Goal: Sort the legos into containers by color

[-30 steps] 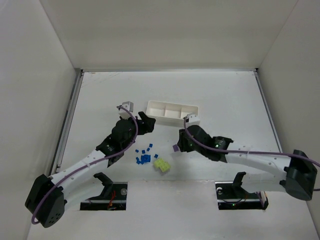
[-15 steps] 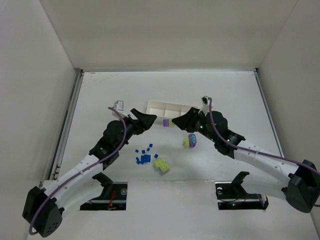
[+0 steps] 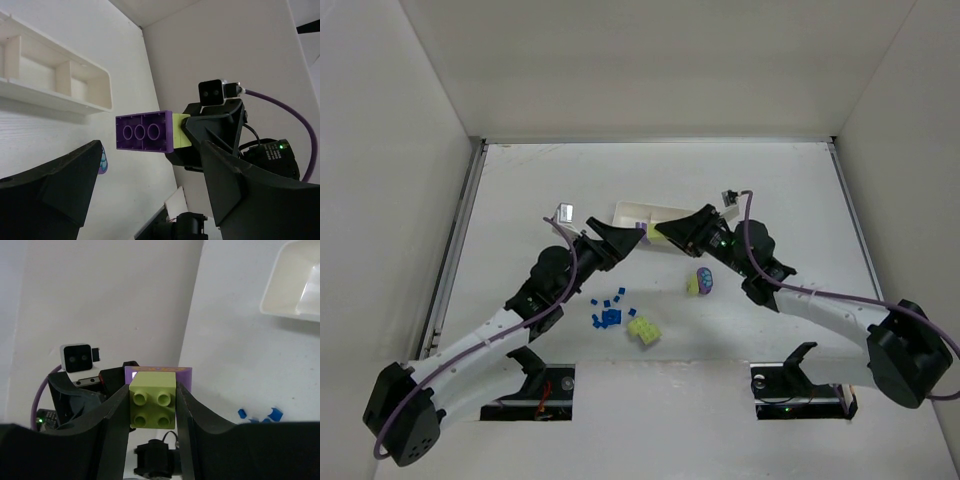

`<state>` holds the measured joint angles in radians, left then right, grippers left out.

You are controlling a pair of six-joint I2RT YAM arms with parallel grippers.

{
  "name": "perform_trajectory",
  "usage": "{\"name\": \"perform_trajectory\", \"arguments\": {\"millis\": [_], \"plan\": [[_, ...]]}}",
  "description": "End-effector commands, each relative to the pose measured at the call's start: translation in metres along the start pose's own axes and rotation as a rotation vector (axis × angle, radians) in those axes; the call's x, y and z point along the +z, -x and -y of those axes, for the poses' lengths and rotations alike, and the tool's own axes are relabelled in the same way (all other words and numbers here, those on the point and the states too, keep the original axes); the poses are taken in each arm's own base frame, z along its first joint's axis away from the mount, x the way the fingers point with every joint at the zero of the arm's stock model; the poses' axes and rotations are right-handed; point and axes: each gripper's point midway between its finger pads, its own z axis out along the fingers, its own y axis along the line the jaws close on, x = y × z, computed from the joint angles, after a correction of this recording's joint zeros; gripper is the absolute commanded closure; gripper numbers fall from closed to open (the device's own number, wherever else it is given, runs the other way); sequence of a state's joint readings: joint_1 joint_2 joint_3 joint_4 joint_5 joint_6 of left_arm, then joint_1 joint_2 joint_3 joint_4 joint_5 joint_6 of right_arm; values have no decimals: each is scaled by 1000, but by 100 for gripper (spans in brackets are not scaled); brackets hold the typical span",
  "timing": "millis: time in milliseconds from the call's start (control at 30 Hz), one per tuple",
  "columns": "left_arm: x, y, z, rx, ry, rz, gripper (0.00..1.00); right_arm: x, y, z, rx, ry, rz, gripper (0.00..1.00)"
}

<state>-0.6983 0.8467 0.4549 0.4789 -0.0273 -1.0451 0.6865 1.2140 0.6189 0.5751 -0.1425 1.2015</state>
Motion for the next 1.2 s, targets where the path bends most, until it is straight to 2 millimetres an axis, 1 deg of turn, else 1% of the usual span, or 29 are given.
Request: {"name": "perform_trajectory", "arguments": {"millis": [0,167,367,567,700,800,1033,1167], "plan": [[0,6,19,10,-89,54,23,-1,7,-28,88,122,14,75],[5,-1,12,30,-67,47,25,-2,3,-15,93,96,6,75],[17,-6,-2,17,-17,32,28,-2,0,-13,101,104,-3,75],[24,0,-1,15,-17,58,41,1,-1,-4,103,89,-6,75],[25,0,-1,25,-13,62,48,1,2,6,99,66,5,75],[26,-1,-4,35,1,67,53,0,5,16,90,42,19,75],[28,-6,-6,60,5,56,68,2,5,32,59,1,28,75],[30,-14,-7,99,10,38,73,2,5,36,50,-10,27,76]]}}
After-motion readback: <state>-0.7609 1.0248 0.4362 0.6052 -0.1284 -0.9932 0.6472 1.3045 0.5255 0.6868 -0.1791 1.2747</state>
